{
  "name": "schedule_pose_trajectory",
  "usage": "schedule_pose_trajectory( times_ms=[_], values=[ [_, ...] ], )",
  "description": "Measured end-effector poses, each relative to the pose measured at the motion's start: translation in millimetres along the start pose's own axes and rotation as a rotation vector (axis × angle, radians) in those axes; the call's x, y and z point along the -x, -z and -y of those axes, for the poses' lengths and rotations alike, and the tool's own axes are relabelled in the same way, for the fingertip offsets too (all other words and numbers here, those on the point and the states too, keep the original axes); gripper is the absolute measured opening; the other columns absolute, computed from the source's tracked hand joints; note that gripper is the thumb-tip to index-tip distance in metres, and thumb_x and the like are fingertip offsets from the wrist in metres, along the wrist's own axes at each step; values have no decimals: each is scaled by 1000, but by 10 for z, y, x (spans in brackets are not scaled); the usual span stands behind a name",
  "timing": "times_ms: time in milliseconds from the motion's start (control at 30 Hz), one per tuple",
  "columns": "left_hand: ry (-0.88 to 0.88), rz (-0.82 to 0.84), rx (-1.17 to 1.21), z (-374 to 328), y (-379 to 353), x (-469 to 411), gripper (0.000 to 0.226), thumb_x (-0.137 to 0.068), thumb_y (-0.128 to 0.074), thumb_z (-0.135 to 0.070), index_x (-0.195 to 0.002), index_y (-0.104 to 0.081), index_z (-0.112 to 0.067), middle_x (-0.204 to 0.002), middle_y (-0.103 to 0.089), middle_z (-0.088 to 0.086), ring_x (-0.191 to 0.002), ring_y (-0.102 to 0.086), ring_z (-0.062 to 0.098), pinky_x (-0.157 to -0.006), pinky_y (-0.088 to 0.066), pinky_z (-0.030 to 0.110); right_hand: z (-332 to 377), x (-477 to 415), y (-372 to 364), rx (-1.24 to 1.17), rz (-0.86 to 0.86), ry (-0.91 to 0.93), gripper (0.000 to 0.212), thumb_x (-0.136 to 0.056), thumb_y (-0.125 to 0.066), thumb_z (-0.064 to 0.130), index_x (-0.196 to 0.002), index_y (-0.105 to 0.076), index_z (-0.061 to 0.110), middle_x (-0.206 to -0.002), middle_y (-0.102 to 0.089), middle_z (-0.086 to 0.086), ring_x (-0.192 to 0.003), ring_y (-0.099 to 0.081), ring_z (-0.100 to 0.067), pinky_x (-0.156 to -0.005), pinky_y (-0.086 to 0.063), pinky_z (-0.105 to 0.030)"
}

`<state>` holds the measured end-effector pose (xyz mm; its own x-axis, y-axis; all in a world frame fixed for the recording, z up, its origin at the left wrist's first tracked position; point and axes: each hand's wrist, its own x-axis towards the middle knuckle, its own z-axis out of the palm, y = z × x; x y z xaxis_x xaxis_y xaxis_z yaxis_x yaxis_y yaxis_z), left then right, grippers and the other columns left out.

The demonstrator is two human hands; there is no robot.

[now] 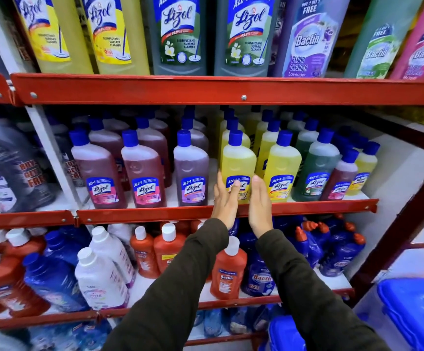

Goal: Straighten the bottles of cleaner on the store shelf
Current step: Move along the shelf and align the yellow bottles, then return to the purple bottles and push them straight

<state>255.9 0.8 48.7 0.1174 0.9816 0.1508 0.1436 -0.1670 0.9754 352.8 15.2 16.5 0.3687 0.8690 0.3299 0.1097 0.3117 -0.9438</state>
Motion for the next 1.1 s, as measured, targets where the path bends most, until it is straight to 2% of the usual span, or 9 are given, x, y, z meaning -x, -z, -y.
schedule_pose_trajectory(
  times_ms=[133,267,400,500,600,700,767,1033,1100],
  values=[
    [-86,-79,-23,146,21,24,60,-103,-34,-48,-156,-14,-30,-162,-18,2,-145,-28,21,-103,-29,24,23,83,-26,95,-62,19,59,-103,-38,56,-146,-48,17,-147,-51,-1,-139,-45,-14,-118,-37,-34],
    [-269,-341,-56,258,134,113,43,-103,-37,-40,-143,-43,-27,-144,-41,3,-133,-41,15,-105,-39,27,70,236,-167,91,-223,180,52,-102,-38,50,-132,-56,12,-133,-53,-7,-124,-48,-4,-110,-42,-32],
    [-415,-555,-116,291,375,188,39,-100,-39,-35,-136,-50,-24,-137,-46,-1,-131,-41,11,-110,-29,30,79,320,-433,19,-104,235,40,-106,-39,40,-127,-61,13,-125,-62,3,-120,-59,-9,-103,-51,-53],
    [-373,-629,-67,286,557,174,51,-98,-40,-41,-144,-41,-20,-147,-36,3,-135,-30,-1,-109,-20,13,114,399,-655,7,53,174,48,-106,-37,43,-143,-54,20,-141,-57,8,-136,-51,-3,-117,-44,-43],
    [-291,-478,42,284,741,136,62,-97,-34,-54,-153,-27,-29,-159,-27,0,-141,-24,-4,-113,-23,17,175,440,-833,-29,196,49,58,-103,-34,54,-157,-36,31,-163,-40,4,-149,-40,-9,-123,-39,-44],
    [-218,-320,97,341,890,70,53,-94,-31,-67,-146,-22,-57,-162,-26,-9,-146,-27,6,-121,-28,40,214,480,-915,-55,214,0,57,-106,-35,51,-160,-28,33,-167,-34,4,-150,-39,-11,-123,-39,-42],
    [-205,-272,93,369,952,40,52,-93,-31,-70,-144,-21,-61,-162,-26,-10,-146,-28,8,-120,-29,47,225,511,-916,-63,190,6,55,-108,-35,48,-160,-28,33,-167,-34,4,-150,-39,-10,-122,-40,-38],
    [-203,-192,46,290,972,133,56,-103,-32,-51,-155,-14,-42,-165,-17,-6,-143,-21,1,-111,-23,19,173,479,-897,-99,204,-4,56,-107,-39,48,-159,-29,32,-164,-38,2,-146,-45,-12,-118,-45,-37],
    [-208,-158,45,311,1009,124,59,-101,-31,-54,-155,-12,-44,-165,-16,-7,-146,-19,4,-117,-23,28,186,483,-890,-98,196,2,52,-109,-38,42,-159,-30,29,-161,-41,1,-143,-48,-12,-116,-46,-33]
  ],
)
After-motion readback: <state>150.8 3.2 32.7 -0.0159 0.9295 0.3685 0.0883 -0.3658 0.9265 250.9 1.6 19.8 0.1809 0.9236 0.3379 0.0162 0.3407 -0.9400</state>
